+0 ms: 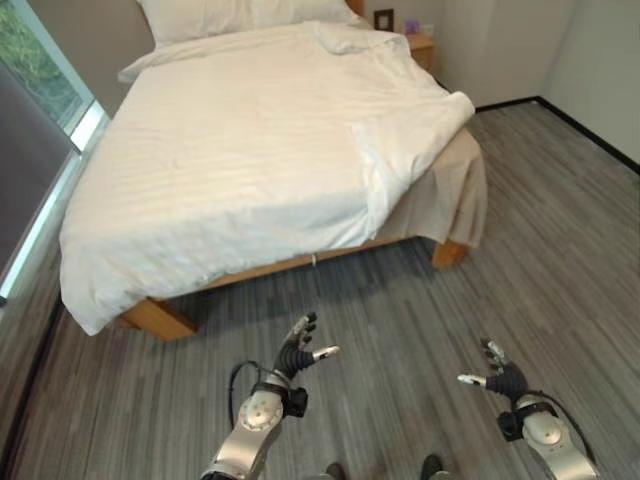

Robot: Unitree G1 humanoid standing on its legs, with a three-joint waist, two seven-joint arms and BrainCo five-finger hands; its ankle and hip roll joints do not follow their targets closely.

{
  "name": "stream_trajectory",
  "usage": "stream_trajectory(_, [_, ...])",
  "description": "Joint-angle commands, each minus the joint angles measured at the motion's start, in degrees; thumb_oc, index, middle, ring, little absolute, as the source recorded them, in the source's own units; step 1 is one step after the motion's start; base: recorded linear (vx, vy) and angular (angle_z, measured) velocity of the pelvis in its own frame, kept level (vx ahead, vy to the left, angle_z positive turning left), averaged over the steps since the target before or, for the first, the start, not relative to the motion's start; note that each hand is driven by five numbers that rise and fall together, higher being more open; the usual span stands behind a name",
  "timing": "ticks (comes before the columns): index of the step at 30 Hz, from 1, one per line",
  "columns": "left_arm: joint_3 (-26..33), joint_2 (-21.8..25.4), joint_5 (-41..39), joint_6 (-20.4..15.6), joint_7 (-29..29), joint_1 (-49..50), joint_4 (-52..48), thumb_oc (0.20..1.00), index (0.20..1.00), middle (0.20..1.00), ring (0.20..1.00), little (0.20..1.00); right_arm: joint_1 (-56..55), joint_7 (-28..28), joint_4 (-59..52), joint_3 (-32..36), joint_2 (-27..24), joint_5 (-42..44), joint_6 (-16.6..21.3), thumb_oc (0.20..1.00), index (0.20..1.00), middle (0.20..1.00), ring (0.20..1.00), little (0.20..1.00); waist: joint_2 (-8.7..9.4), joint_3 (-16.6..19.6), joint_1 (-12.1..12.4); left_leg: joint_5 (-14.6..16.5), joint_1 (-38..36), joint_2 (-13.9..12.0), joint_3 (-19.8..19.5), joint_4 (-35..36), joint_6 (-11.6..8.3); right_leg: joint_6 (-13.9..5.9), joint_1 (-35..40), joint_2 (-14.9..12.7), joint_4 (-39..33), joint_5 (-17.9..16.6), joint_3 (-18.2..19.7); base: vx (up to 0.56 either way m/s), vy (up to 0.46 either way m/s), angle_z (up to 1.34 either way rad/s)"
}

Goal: Making the bed.

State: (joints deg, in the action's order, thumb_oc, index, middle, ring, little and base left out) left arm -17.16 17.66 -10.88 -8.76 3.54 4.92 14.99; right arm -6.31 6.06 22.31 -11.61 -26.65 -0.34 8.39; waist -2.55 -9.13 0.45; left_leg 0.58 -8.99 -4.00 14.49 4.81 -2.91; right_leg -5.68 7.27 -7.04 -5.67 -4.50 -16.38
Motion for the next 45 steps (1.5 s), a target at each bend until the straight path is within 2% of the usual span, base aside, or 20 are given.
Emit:
stream_trajectory(1, [0.5, 1.3, 1.6, -2.8, -0.8, -2.2, -2.9, 1.0, 1.0, 1.0, 1.0, 1.0, 2.0, 1.1, -6.8, 1.3, -2.3, -5.8, 3.6, 1.0, 1.0, 1.0, 1.0, 1.0, 2.81, 0.1, 1.4, 0.3, 0.4, -4.7, -2.8, 0.2, -4.5, -6.3, 0.7, -7.4, 0.7, 0.9, -1.0, 0.01, -0.008, 0.03])
stream_trajectory(7, [0.4, 1.0, 0.0, -2.2, -0.3, -1.0, -3.5, 1.0, 1.0, 1.0, 1.0, 1.0, -1.7, 1.5, -16.7, 0.9, -3.0, -12.9, 3.2, 1.0, 1.0, 1.0, 1.0, 1.0, 3.32, -0.5, 0.7, 0.5, 0.6, -4.6, -1.8, 0.2, -3.97, -6.69, -0.8, -6.9, 0.7, 0.4, 0.1, 0.0, 0.0, -0.05])
stream_trajectory(13, [-0.1, 1.5, 0.5, -1.5, 2.7, -3.0, -2.7, 1.0, 1.0, 1.0, 1.0, 1.0, -1.0, 2.0, -21.0, 0.1, -2.8, -14.6, 2.4, 1.0, 1.0, 1.0, 1.0, 1.0, 2.6, -4.9, -1.7, 0.7, 1.5, -5.5, -0.8, 0.2, -3.54, -7.28, -11.2, -8.3, 15.3, 1.7, 1.3, -0.05, -0.016, -0.13])
stream_trajectory(17, [2.0, 1.5, -0.5, -1.5, 4.1, -3.1, -2.5, 1.0, 1.0, 1.0, 1.0, 1.0, -0.2, 2.3, -21.4, 0.0, -1.8, -13.6, 2.0, 1.0, 1.0, 1.0, 1.0, 1.0, 2.4, -5.3, -2.4, 1.3, 0.4, -7.0, 1.8, 0.2, -5.16, -6.73, -14.7, -8.4, 7.8, -1.3, -2.7, 0.13, -0.22, -0.38])
stream_trajectory(21, [3.5, 0.7, 0.1, -2.3, 4.3, -1.5, -1.6, 1.0, 1.0, 1.0, 1.0, 1.0, -2.2, 2.1, -20.4, 1.0, -1.5, -11.7, 2.5, 1.0, 1.0, 1.0, 1.0, 1.0, 2.2, -4.3, -3.4, 2.1, -3.7, -8.6, 2.5, -0.1, -6.38, -6.07, -13.6, -7.2, 4.7, -2.0, -0.3, 0.25, -0.247, -0.14])
stream_trajectory(22, [3.6, 0.2, -0.3, -2.4, 4.3, -1.3, -1.5, 1.0, 1.0, 1.0, 1.0, 1.0, -1.8, 1.9, -19.9, 1.1, -2.1, -10.8, 2.6, 1.0, 1.0, 1.0, 1.0, 1.0, 1.52, -4.3, -3.4, 1.8, -3.5, -9.4, 2.6, -3.4, -6.65, -5.57, -12.6, -6.6, 4.2, -1.5, -0.3, 0.18, -0.205, 0.06])
stream_trajectory(24, [3.9, -0.7, -1.9, -2.4, 4.0, -0.9, -1.5, 1.0, 1.0, 1.0, 1.0, 1.0, -1.2, 1.9, -19.7, 1.9, -3.7, -9.5, 3.2, 1.0, 1.0, 1.0, 1.0, 1.0, 0.69, -4.9, -3.1, -2.3, 0.6, -12.1, 1.5, -14.9, -8.11, -3.17, -9.5, -4.6, 2.6, 0.0, -0.8, 0.14, -0.212, -0.19])
stream_trajectory(25, [3.9, -0.7, -1.9, -2.4, 4.0, -1.0, -1.5, 1.0, 1.0, 1.0, 1.0, 1.0, -1.2, 1.9, -19.7, 1.9, -3.7, -9.5, 3.2, 1.0, 1.0, 1.0, 1.0, 1.0, 0.7, -4.7, -3.4, -2.5, 1.2, -12.2, 1.1, -15.1, -8.16, -3.02, -9.8, -4.6, 2.5, -0.2, -1.1, 0.15, -0.311, -0.36])
stream_trajectory(26, [3.5, -1.3, -2.7, -2.4, 4.4, -1.8, -1.4, 1.0, 1.0, 1.0, 1.0, 1.0, -0.9, 2.3, -19.8, 2.5, -5.2, -9.0, 3.3, 1.0, 1.0, 1.0, 1.0, 1.0, 1.04, -6.6, -2.4, -8.7, 6.0, -14.5, -1.3, -27.1, -8.7, -0.78, -6.3, -3.7, 1.5, 1.6, -2.2, 0.18, -0.312, -0.42])
stream_trajectory(27, [3.3, -1.5, -2.9, -2.2, 4.6, -2.0, -1.1, 1.0, 1.0, 1.0, 1.0, 1.0, -0.7, 2.1, -19.7, 2.5, -5.5, -8.9, 3.1, 1.0, 1.0, 1.0, 1.0, 1.0, 1.52, -7.0, -2.3, -10.1, 7.3, -15.2, -0.2, -30.1, -8.44, 0.07, -5.1, -3.4, 0.9, 2.6, -2.9, 0.29, -0.374, -0.22])
stream_trajectory(28, [3.4, -1.7, -3.1, -2.2, 4.7, -1.9, -1.2, 1.0, 1.0, 1.0, 1.0, 1.0, -0.7, 2.2, -19.6, 2.8, -5.8, -8.9, 2.7, 1.0, 1.0, 1.0, 1.0, 1.0, 1.92, -7.6, -1.9, -8.9, 8.7, -15.2, 0.3, -32.2, -7.85, 0.36, -3.8, -3.1, 0.7, 3.5, -2.7, 0.19, -0.165, -0.14])
stream_trajectory(29, [3.4, -1.6, -3.1, -2.2, 4.7, -2.0, -1.2, 1.0, 1.0, 1.0, 1.0, 1.0, -0.7, 2.2, -19.6, 2.9, -5.8, -8.9, 2.7, 1.0, 1.0, 1.0, 1.0, 1.0, 2.06, -7.5, -1.9, -9.1, 8.8, -15.0, 0.4, -32.1, -7.69, 0.35, -3.9, -3.3, 0.7, 3.4, -2.7, 0.29, -0.127, -0.16])
stream_trajectory(30, [3.5, -2.0, -3.2, -2.5, 4.9, -1.5, -1.6, 1.0, 1.0, 1.0, 1.0, 1.0, -0.2, 2.1, -19.4, 2.7, -5.8, -9.8, 2.1, 1.0, 1.0, 1.0, 1.0, 1.0, 2.94, -7.8, 0.1, -4.1, 15.8, -9.1, -0.6, -32.5, -5.8, 0.12, -2.4, -3.5, 0.7, 5.1, -0.5, 0.28, -0.067, -0.19])
stream_trajectory(31, [3.4, -2.4, -3.3, -2.6, 4.8, -1.2, -1.6, 1.0, 1.0, 1.0, 1.0, 1.0, 0.1, 1.9, -19.0, 2.5, -5.6, -10.4, 2.0, 1.0, 1.0, 1.0, 1.0, 1.0, 3.06, -7.6, 1.2, -2.1, 18.4, -6.7, -0.5, -30.4, -4.87, -0.26, -1.8, -3.3, 0.7, 5.9, 0.0, 0.41, -0.074, -0.25])
stream_trajectory(33, [3.4, -2.8, -3.2, -2.5, 4.3, -0.3, -2.1, 1.0, 1.0, 1.0, 1.0, 1.0, 0.3, 1.9, -18.2, 2.2, -5.1, -10.6, 1.8, 1.0, 1.0, 1.0, 1.0, 1.0, 2.7, -6.6, 2.4, -1.4, 19.7, -4.6, 1.4, -22.3, -3.7, -1.31, -0.9, -2.8, 0.7, 7.2, 0.5, 0.38, 0.034, -0.47])
stream_trajectory(36, [2.9, -2.8, -2.7, -2.0, 3.6, 0.3, -1.9, 1.0, 1.0, 1.0, 1.0, 1.0, 0.3, 2.3, -16.4, 1.7, -4.9, -10.6, 1.6, 1.0, 1.0, 1.0, 1.0, 1.0, 0.89, -5.3, 3.8, -8.4, 20.5, -5.7, 6.6, -7.7, -4.89, -2.51, 2.5, -0.7, 0.7, 9.6, -0.2, 0.44, 0.09, -0.16])
stream_trajectory(38, [2.5, -3.4, -3.0, -1.7, 3.7, 0.4, -1.6, 1.0, 1.0, 1.0, 1.0, 1.0, 0.7, 2.9, -16.0, 1.4, -4.6, -11.3, 1.3, 1.0, 1.0, 1.0, 1.0, 1.0, 1.13, -5.0, 4.5, -10.7, 20.7, -6.4, 8.0, -3.8, -5.05, -3.1, 5.4, -0.7, 0.7, 10.8, -0.8, 0.46, 0.079, 0.13])
stream_trajectory(41, [1.9, -3.6, -4.1, -1.8, 3.7, 1.5, -1.5, 1.0, 1.0, 1.0, 1.0, 1.0, -0.6, 2.7, -16.1, 0.6, -2.7, -12.4, 1.5, 1.0, 1.0, 1.0, 1.0, 1.0, 2.85, -3.4, 5.8, -10.7, 19.1, -3.8, 3.4, -2.6, -2.91, -4.13, 10.0, -1.6, 2.1, 11.6, 0.0, 0.5, 0.058, -0.11])
stream_trajectory(44, [1.3, -2.9, -3.8, -1.1, 3.9, 0.9, -1.2, 1.0, 1.0, 1.0, 1.0, 1.0, 0.1, 3.0, -15.3, -0.6, -1.7, -13.0, 1.5, 1.0, 1.0, 1.0, 1.0, 1.0, 4.34, -3.1, 6.3, -9.4, 16.3, -2.4, 4.7, -1.4, -1.09, -5.26, 8.6, -3.3, 9.3, 10.7, 0.8, 0.29, 0.106, -0.27])
stream_trajectory(45, [1.1, -1.8, -3.8, -0.6, 4.0, -0.1, -1.0, 1.0, 1.0, 1.0, 1.0, 1.0, 1.2, 2.8, -15.5, -1.4, -1.2, -13.5, 1.4, 1.0, 1.0, 1.0, 1.0, 1.0, 5.12, -3.6, 5.8, -7.2, 13.0, -1.0, 4.6, -0.6, 0.53, -7.46, 3.9, -5.8, 20.3, 6.0, 1.8, 0.25, 0.152, -0.16])
